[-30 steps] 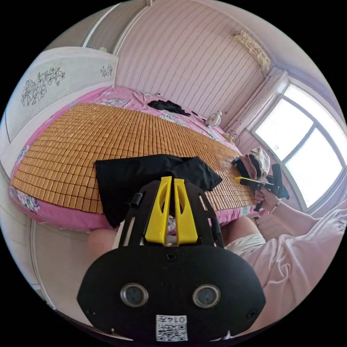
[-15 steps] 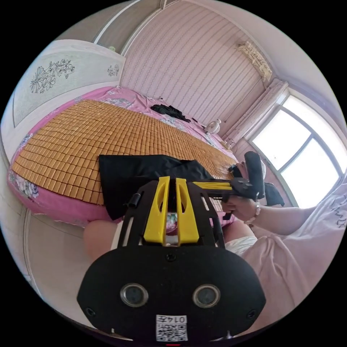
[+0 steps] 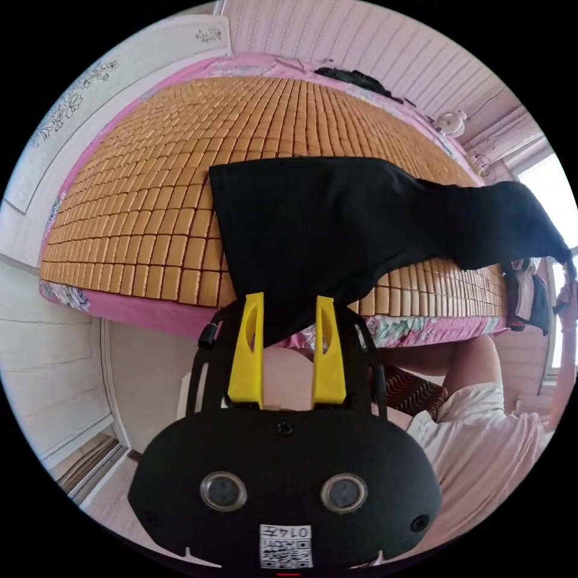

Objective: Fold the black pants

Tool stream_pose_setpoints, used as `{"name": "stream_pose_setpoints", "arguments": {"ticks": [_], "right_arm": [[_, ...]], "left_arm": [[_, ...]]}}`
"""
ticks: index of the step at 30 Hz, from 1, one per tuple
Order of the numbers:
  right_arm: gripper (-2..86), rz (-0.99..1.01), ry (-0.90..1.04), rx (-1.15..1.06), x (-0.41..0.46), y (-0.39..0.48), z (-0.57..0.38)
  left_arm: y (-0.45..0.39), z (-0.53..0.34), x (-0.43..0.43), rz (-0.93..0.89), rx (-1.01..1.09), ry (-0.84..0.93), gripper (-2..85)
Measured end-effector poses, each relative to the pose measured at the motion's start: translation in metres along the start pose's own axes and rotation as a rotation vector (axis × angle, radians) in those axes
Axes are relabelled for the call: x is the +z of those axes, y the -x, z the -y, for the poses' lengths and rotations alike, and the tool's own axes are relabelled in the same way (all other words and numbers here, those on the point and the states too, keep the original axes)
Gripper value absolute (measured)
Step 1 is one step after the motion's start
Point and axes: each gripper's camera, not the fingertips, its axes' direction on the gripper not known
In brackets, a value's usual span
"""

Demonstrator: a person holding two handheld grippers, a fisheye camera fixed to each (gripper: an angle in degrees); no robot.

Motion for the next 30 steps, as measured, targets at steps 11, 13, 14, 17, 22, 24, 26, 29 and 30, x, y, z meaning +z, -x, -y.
{"name": "stream_pose_setpoints", "arguments": {"ticks": [11,13,14,17,22,24,26,29,30], "right_arm": [[10.5,-0.068,0.19,0.056,0.022,-0.068,-0.045],[10.4,0.08,0.256,0.033,0.048,-0.047,-0.05],[10.6,0.183,0.302,0.008,0.067,-0.029,-0.052],[11.9,0.438,0.408,-0.043,0.106,0.021,-0.054],[13.3,0.846,0.562,0.081,0.154,0.059,-0.066],[11.4,0.905,0.641,0.086,0.168,0.066,-0.075],[2.2,0.892,0.719,0.071,0.172,0.066,-0.076],[0.7,0.862,0.655,0.086,0.151,0.037,-0.058],[0.6,0.862,0.645,0.085,0.144,0.028,-0.053]], "left_arm": [[-0.024,-0.008,-0.053,0.118,0.117,-0.108,-0.7],[-0.033,-0.016,-0.075,0.064,0.152,-0.187,-0.9],[-0.042,-0.023,-0.091,0.009,0.191,-0.264,-0.9],[-0.073,-0.04,-0.122,-0.139,0.3,-0.388,-1.0],[-0.142,-0.067,-0.139,-0.316,0.586,-0.44,-0.9],[-0.16,-0.074,-0.134,-0.351,0.641,-0.422,-0.9],[-0.166,-0.075,-0.129,-0.367,0.658,-0.382,-0.7],[-0.161,-0.072,-0.13,-0.399,0.63,-0.361,0.8],[-0.152,-0.068,-0.131,-0.396,0.594,-0.369,2.1]]}}
